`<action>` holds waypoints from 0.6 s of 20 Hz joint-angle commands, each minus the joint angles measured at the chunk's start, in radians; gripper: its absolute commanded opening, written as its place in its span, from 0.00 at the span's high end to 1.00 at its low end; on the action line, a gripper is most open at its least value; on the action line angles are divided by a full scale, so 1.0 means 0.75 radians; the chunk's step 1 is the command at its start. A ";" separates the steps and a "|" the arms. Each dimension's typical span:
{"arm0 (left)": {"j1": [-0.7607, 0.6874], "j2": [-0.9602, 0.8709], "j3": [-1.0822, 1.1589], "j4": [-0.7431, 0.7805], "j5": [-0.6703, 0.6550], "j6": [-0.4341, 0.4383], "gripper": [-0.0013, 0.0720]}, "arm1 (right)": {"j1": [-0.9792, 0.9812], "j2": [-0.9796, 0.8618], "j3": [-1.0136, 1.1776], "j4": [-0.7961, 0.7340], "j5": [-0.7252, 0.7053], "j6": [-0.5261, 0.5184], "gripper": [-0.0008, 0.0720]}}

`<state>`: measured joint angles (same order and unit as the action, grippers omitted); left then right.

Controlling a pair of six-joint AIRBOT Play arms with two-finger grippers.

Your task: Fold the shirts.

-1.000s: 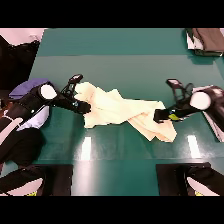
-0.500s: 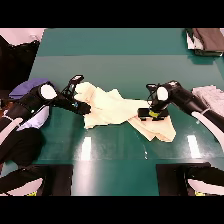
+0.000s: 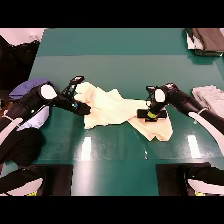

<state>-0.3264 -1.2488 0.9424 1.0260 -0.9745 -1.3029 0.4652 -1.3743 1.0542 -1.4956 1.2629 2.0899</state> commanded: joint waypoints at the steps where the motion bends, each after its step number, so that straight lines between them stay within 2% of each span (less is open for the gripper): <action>1: 0.001 0.002 0.010 0.009 -0.021 0.003 0.95 | -0.024 0.118 0.001 -0.001 0.010 -0.067 0.97; 4: 0.001 0.002 0.128 0.124 -0.132 0.002 0.95 | -0.091 0.304 0.001 0.001 0.105 -0.149 0.97; 7: 0.001 0.017 0.387 0.216 -0.308 0.003 0.95 | -0.171 0.537 0.047 0.002 0.194 -0.215 0.97; 12: 0.001 0.193 0.848 0.251 -0.432 0.003 0.95 | -0.301 0.881 0.333 -0.001 0.193 -0.297 0.97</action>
<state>-0.3264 -1.1675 1.3994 1.1820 -1.2251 -1.3010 0.2951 -0.8478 1.1961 -1.4960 1.3991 1.9167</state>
